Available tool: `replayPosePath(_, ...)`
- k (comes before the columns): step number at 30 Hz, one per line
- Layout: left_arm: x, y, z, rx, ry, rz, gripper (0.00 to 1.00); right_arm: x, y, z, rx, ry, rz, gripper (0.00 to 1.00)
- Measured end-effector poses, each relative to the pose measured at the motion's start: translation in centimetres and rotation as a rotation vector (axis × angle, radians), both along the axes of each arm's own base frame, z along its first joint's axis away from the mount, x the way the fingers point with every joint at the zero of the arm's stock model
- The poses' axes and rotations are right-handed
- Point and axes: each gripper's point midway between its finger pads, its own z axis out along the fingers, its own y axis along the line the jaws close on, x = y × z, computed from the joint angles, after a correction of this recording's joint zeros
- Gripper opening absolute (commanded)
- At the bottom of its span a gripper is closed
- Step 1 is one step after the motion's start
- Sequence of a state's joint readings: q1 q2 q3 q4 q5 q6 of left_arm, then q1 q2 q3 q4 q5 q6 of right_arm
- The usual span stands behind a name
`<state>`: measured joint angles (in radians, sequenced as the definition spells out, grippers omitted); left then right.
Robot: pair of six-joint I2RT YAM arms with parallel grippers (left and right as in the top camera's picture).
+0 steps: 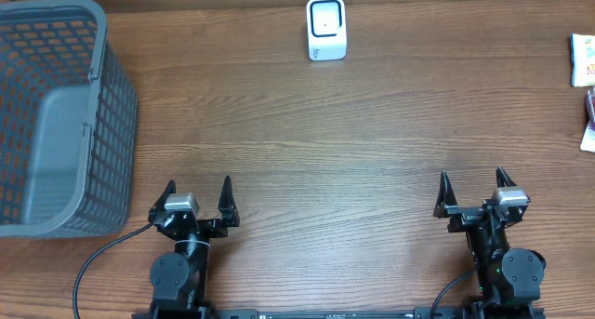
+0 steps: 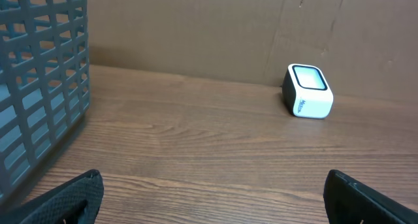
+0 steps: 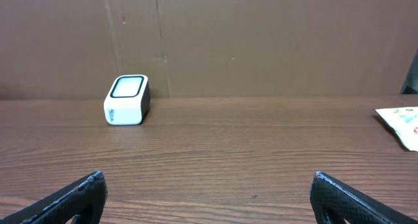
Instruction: Scan the item barcode
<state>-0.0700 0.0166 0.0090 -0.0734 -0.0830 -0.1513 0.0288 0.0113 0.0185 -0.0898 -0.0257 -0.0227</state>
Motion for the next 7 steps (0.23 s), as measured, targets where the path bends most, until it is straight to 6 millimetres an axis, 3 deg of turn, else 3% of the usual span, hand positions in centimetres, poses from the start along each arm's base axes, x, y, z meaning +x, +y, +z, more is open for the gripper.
replayPosePath(7, 0.0, -0.01, 0.0, 0.0, 0.0, 0.0, 1.0, 0.0, 0.0, 0.0, 0.0, 0.0, 0.0, 1.0)
